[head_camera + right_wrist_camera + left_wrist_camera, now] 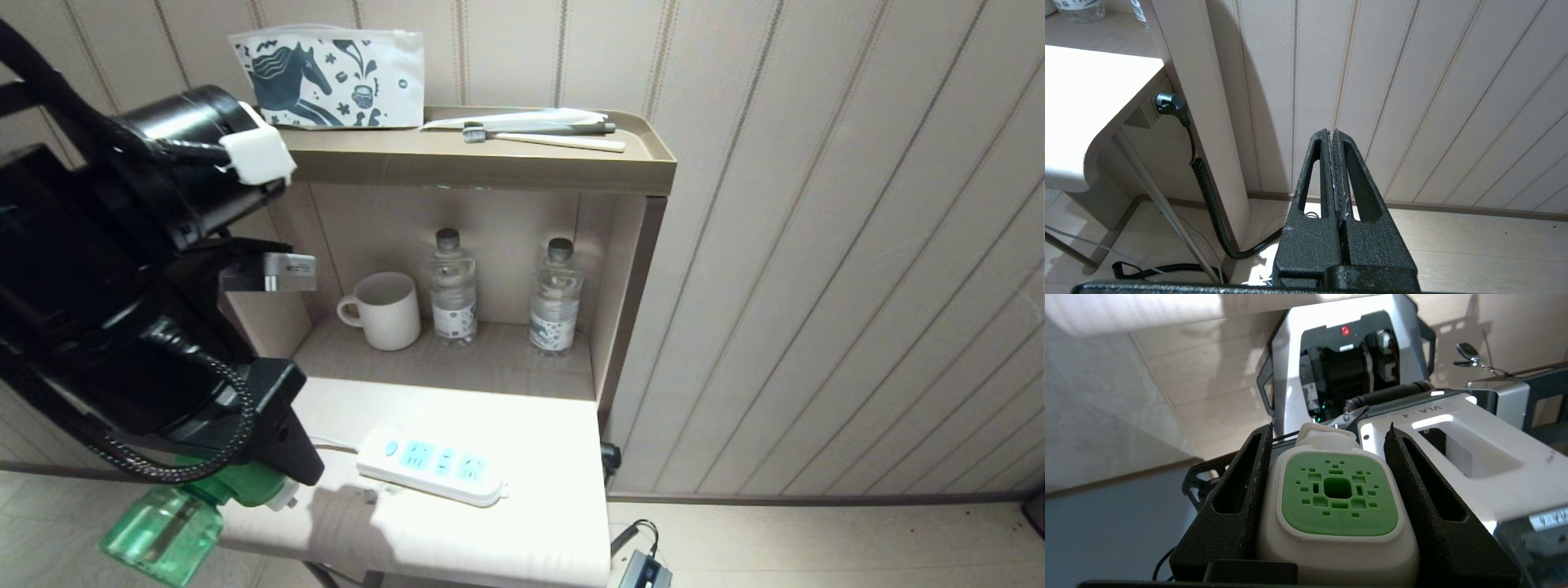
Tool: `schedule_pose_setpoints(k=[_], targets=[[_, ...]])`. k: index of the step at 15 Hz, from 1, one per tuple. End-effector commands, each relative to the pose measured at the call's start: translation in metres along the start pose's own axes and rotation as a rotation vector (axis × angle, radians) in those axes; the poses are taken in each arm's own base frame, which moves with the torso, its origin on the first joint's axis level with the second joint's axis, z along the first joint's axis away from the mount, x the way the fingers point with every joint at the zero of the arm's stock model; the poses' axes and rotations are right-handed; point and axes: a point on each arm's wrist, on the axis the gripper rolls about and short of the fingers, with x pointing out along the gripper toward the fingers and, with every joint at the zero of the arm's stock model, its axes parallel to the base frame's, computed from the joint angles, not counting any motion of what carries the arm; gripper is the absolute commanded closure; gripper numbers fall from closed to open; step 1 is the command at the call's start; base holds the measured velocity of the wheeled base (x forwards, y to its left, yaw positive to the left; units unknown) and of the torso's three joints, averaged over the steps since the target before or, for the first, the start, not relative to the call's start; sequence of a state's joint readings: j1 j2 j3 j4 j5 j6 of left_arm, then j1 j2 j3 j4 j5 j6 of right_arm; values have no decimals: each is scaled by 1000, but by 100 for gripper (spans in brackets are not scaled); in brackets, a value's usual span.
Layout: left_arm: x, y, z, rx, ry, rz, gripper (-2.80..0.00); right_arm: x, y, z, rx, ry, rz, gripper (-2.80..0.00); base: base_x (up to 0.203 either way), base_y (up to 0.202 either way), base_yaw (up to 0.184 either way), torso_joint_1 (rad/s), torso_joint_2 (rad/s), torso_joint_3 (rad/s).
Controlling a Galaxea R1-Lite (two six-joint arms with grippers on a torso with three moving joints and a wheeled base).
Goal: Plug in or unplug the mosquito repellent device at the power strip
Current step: Insert the plug into the socket
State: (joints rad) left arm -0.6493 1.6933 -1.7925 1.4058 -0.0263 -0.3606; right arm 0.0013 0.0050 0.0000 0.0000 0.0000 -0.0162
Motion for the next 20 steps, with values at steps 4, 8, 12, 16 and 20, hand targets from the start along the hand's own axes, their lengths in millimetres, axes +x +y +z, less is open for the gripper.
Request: schedule_pose_setpoints(k=[4,8,12,16,20], targets=[[66,-26,44,-23,130,73,0,0,0,0,-1,0,0,0,0,0,0,0,0,0],[80,-47,60,-78,55,108,0,0,0,0,-1,0,0,0,0,0,0,0,0,0],[91,-59,63,-61,25,151,0,0,0,0,-1,0,0,0,0,0,0,0,0,0],[106,-60,70,-74,32,160,0,0,0,0,-1,0,0,0,0,0,0,0,0,0],[114,-56,78,-117,13,162,0,0,0,0,-1,0,0,0,0,0,0,0,0,0]])
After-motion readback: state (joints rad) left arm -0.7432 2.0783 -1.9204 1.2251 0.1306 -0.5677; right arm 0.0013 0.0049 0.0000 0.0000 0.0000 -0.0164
